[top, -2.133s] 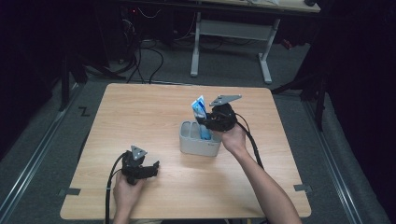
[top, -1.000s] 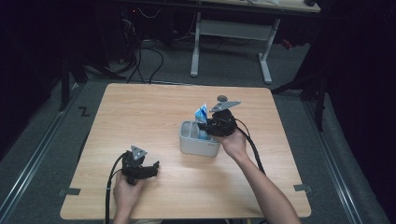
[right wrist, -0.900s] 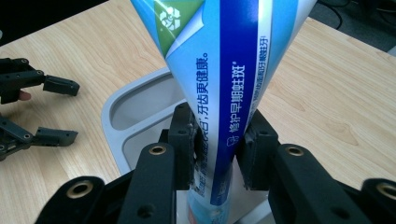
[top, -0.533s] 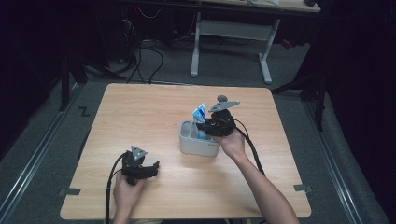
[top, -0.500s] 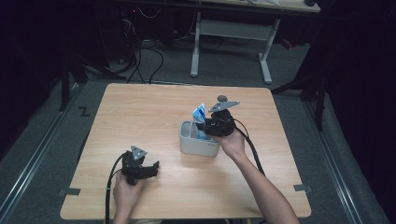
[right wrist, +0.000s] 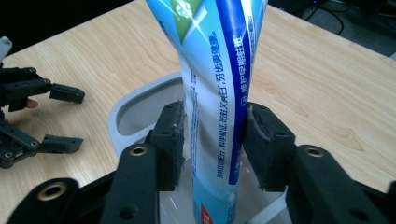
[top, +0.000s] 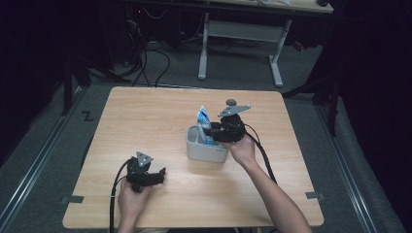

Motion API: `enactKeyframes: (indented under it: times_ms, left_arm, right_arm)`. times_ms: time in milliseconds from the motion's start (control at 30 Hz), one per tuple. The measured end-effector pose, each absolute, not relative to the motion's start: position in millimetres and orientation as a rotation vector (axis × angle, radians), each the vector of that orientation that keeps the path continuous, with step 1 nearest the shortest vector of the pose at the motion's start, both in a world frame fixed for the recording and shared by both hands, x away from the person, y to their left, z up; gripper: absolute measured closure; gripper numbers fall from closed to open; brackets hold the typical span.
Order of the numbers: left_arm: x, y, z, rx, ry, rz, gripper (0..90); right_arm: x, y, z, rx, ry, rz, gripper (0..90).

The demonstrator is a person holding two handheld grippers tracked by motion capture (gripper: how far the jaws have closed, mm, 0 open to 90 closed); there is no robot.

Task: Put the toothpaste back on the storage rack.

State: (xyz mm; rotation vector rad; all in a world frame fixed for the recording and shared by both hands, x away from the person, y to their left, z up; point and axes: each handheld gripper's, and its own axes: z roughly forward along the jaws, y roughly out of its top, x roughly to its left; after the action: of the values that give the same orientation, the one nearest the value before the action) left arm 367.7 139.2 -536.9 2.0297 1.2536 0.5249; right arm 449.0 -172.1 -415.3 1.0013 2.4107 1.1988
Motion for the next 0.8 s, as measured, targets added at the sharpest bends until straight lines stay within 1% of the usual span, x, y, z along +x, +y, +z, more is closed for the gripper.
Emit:
enactKeyframes:
  times_ms: [100,200,800]
  left_arm:
    - [368,139,-537,2.029,1.254,0.525,16.0]
    - [368,139,-537,2.028,1.254,0.525,16.0]
    - [368,139,-537,2.028,1.255,0.525,16.0]
  right_arm:
    - [447,-175,-413,1.009,2.391,1.224,53.6]
    - [444,-176,-409,0.989,2.374,1.221,51.5]
    - [440,-198,-396,1.026,2.293,1.251,50.8]
